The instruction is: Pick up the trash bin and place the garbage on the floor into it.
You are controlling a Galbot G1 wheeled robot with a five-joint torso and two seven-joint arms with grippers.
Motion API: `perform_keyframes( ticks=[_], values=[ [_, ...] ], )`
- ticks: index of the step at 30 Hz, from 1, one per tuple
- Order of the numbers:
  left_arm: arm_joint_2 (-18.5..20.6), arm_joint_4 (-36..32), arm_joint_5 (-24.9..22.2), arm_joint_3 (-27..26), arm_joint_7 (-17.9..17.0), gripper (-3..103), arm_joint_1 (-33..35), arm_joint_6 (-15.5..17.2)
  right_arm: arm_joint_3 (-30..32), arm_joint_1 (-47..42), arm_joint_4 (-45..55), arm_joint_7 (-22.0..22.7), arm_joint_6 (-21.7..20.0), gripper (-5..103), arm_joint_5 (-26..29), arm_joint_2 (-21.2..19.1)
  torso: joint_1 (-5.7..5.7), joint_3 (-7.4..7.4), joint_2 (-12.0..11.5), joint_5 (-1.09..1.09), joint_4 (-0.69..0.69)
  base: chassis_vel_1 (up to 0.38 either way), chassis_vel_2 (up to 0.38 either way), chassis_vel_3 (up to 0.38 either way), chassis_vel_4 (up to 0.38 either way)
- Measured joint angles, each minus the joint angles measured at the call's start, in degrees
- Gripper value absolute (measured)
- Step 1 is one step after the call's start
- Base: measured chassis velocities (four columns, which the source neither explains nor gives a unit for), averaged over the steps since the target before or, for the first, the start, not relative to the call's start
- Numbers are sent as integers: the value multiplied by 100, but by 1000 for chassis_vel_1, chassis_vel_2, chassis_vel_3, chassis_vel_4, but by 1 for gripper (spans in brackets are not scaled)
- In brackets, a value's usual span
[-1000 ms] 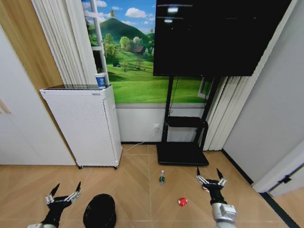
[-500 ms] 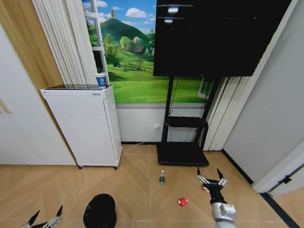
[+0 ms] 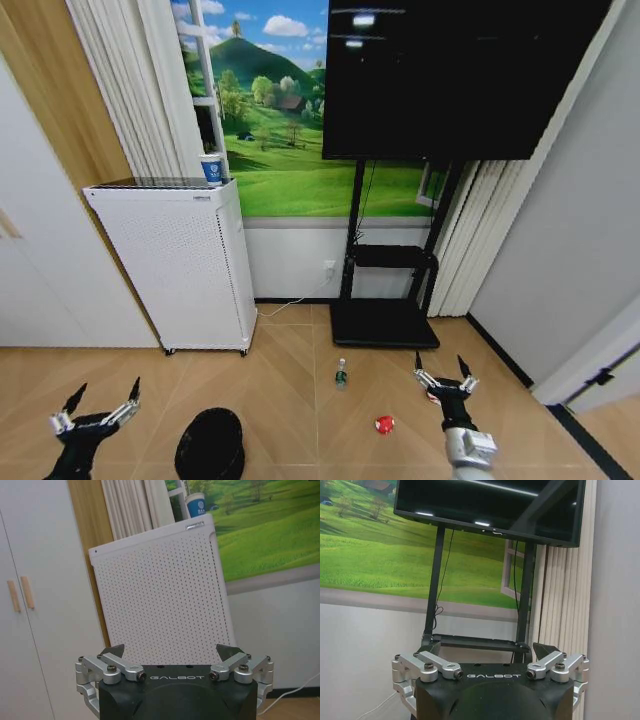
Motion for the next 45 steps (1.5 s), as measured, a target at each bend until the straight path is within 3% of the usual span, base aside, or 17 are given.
perform_keyframes(
  ticks=[4, 6, 12, 20, 22, 25, 29, 32, 33, 36, 38, 43, 45],
  values=[
    [-72, 556, 157, 12, 172, 100, 26, -169, -1, -2, -24, -4, 5, 100, -7, 24, -47, -65, -112, -3, 2, 0, 0, 0, 0],
    [-113, 1060, 238, -51, 347, 100, 88, -436, -3, -2, -26, -6, 5, 100, -10, 31, -88, -121, -208, -4, 2, 0, 0, 0, 0],
    [-134, 1298, 113, -138, 490, 103, 216, -635, -19, 0, -47, -7, 5, 100, -15, 28, -157, -212, -367, -2, 2, 0, 0, 0, 0],
    [-132, 992, -319, -91, 577, 99, 212, -604, -31, -22, -34, 33, 2, 100, -21, 73, -241, -314, -554, -1, 1, 0, 0, 0, 0],
    [-134, 695, -755, -23, 541, 99, 200, -461, -7, -38, -44, 205, 5, 100, -23, 137, -281, -356, -638, -1, 0, 0, 0, 0, 0],
    [-123, 492, -1011, 22, 490, 98, 162, -352, 12, -91, -65, 246, 38, 100, -15, 172, -310, -401, -711, 0, 0, 0, 0, 0, 0],
    [-90, 393, -1077, 70, 491, 99, 121, -316, 15, -110, -67, 244, 85, 100, -15, 180, -332, -442, -774, -1, 0, 0, 0, 0, 0],
    [-63, 247, -1391, 185, 657, 99, 94, -276, -4, -110, -62, 230, 132, 100, -15, 198, -365, -496, -861, -2, 1, 0, 0, 0, 0],
    [-63, 148, -1570, 239, 882, 99, 115, -243, -25, -113, -60, 202, 154, 100, -21, 209, -383, -521, -905, -1, 1, 0, 0, 0, 0],
    [-55, 97, -1537, 270, 1266, 99, 139, -265, -62, -133, -58, 107, 199, 100, -48, 215, -416, -557, -973, -1, 4, 0, 0, 0, 0],
    [-28, 106, -1320, 296, 1509, 99, 130, -325, -93, -142, -64, -76, 307, 100, -94, 213, -445, -596, -1042, -1, -2, 0, 0, 0, 0],
    [-14, 106, -1206, 389, 1622, 99, 85, -332, -137, -206, -86, -328, 494, 100, -241, 228, -484, -652, -1138, -2, 6, 0, 0, 0, 0],
    [-13, 82, -1129, 468, 1669, 99, 42, -339, -165, -244, -89, -459, 580, 100, -296, 248, -511, -689, -1200, -1, 0, 0, 0, 0, 0]
  ],
)
